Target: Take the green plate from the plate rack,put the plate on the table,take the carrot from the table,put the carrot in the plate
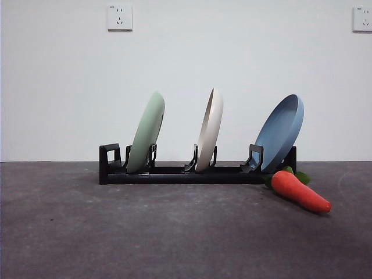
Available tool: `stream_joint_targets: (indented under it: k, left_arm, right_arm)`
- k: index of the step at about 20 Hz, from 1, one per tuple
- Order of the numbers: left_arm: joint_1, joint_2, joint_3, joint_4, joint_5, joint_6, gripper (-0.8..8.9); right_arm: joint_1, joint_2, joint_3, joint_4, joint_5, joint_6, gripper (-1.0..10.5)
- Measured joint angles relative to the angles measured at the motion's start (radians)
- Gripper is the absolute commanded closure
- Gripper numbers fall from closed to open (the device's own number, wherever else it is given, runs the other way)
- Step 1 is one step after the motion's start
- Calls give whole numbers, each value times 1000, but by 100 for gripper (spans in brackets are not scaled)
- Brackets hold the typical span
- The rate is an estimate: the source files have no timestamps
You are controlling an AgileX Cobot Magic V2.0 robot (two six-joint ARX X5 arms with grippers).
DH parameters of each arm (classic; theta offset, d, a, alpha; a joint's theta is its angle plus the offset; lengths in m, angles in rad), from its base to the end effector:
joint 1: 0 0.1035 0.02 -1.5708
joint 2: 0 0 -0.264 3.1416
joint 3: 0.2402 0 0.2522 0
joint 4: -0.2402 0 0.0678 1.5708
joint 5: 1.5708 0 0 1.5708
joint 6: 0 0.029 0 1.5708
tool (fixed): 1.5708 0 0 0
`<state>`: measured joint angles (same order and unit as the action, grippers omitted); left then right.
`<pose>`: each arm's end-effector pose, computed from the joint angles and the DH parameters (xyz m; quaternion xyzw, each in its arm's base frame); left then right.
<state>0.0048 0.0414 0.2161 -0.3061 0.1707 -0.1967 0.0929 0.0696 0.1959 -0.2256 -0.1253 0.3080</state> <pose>0.0826 -0.0045 0.2035 -0.1034 0.0732 -0.0759 0.9890 0.0875 0.0118 0.2027 0.1531 0.0657 0.0999 0.9810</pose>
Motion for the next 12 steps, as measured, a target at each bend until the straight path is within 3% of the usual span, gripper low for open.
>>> stream_joint_targets:
  k: [5,12]
  left_arm:
    - [0,53,128,-95,82,-14,820]
    - [0,160,331,-289,185,11,820]
  right_arm:
    - [0,96,155,-140,-62,-11,958]
    - [0,275,418,-392,-190,-118,958]
